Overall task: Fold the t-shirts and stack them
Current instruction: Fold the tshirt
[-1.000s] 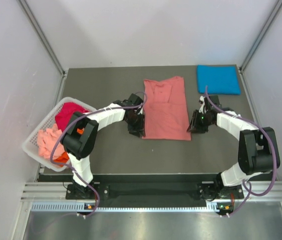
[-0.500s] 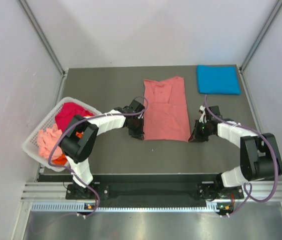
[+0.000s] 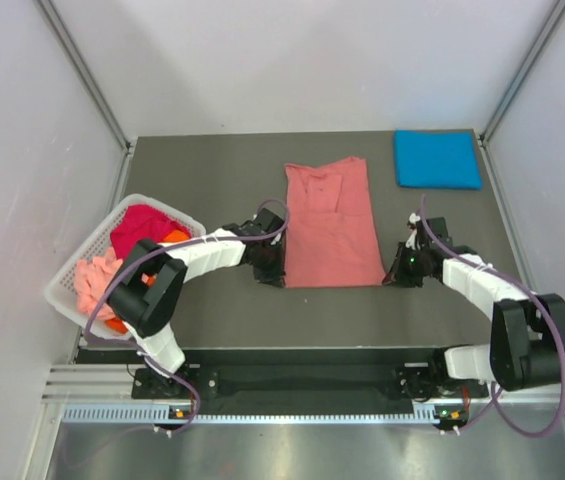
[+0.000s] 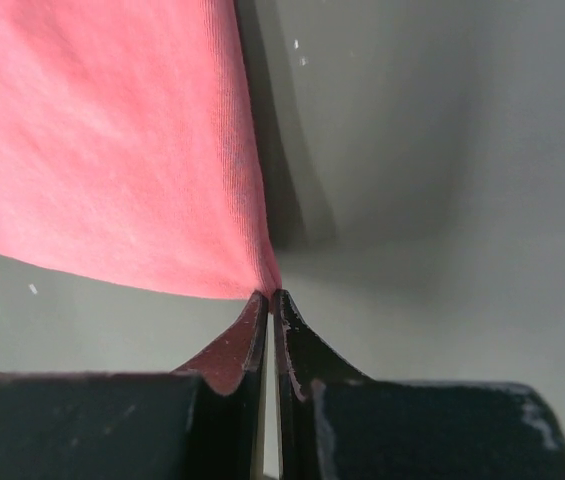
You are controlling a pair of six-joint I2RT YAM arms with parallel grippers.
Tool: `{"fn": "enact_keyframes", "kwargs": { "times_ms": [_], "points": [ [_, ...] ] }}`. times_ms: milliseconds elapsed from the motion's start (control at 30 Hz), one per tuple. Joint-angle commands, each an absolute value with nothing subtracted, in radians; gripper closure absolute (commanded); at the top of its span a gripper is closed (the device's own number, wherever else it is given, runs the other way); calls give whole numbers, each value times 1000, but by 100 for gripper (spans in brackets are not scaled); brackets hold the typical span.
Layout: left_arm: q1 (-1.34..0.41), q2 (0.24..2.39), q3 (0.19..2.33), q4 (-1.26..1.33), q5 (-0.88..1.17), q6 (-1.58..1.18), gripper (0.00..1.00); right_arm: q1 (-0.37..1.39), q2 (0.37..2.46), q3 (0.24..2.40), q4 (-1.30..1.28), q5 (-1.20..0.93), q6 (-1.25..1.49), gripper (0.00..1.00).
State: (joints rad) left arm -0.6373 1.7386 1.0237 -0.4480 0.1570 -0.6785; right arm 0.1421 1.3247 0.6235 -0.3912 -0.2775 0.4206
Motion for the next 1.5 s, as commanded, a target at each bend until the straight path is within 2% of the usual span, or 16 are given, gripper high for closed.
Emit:
{"fn": "enact_keyframes", "kwargs": {
  "times_ms": [0,467,700,867,1133,1467],
  "points": [
    [-656,1631,1006,-589,84,-710,100,140,1205,600,-466,-198,497,100],
    [-874,1390,1129,-897,-124,-844,100,140,757,659,-808,-160,584,100],
    [-948,1390,1184,-945,-182,-864,100,138,695,710,-824,-164,557,100],
    [-892,1451,1262,-965,-264,-828,100,138,826,782,-723,-121,511,100],
    [-713,1652,1485,-919,-195,-671,100,135,1139,1004,-586,-100,439,100],
    [-502,2032,1931,-841,-114,-508,100,129,1639,1347,-431,-173,385,100]
  ]
}}
